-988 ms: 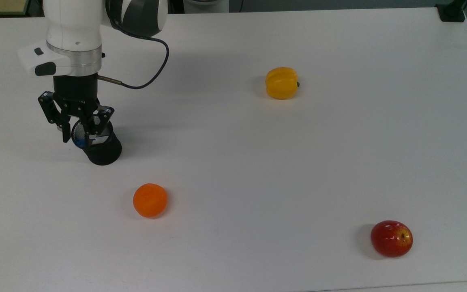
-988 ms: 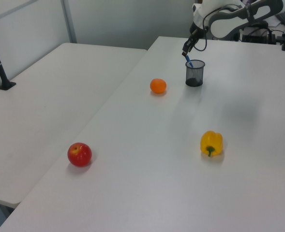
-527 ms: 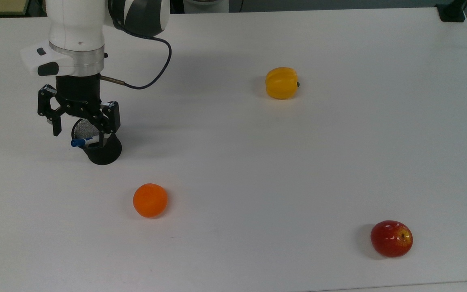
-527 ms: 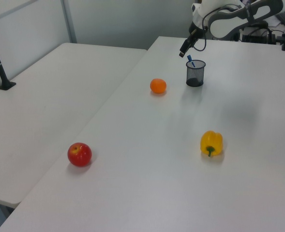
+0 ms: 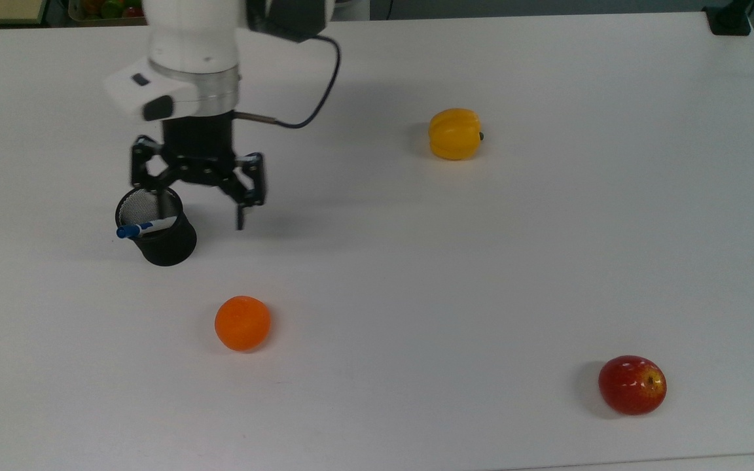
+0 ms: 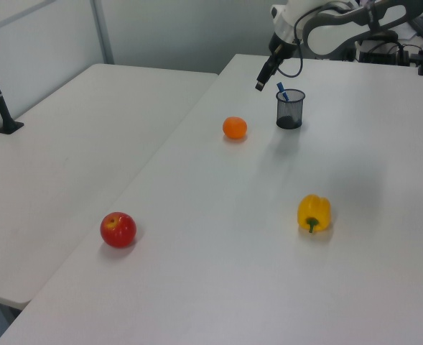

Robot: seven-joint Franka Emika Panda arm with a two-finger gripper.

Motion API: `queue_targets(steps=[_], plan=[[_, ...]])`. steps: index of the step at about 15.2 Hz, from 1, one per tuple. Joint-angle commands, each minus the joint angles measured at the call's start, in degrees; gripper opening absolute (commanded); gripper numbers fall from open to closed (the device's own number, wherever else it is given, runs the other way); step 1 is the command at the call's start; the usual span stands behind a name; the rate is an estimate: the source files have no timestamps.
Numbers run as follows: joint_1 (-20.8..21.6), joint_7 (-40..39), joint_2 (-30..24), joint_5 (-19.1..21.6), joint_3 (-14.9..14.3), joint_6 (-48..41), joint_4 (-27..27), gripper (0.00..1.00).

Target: Place marker

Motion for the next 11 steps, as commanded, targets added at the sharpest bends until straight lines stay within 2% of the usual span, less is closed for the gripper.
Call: queue_targets(steps=[1, 6, 11], plan=[[5.5, 1.1, -5.1, -0.1, -0.4, -11.7, -1.4, 1.00], [9.9, 1.2, -10.5, -0.1, -0.3, -30.9, -1.1, 1.00], [10.5, 0.4, -17.1, -0.1, 0.1, -45.4, -1.2, 1.00]])
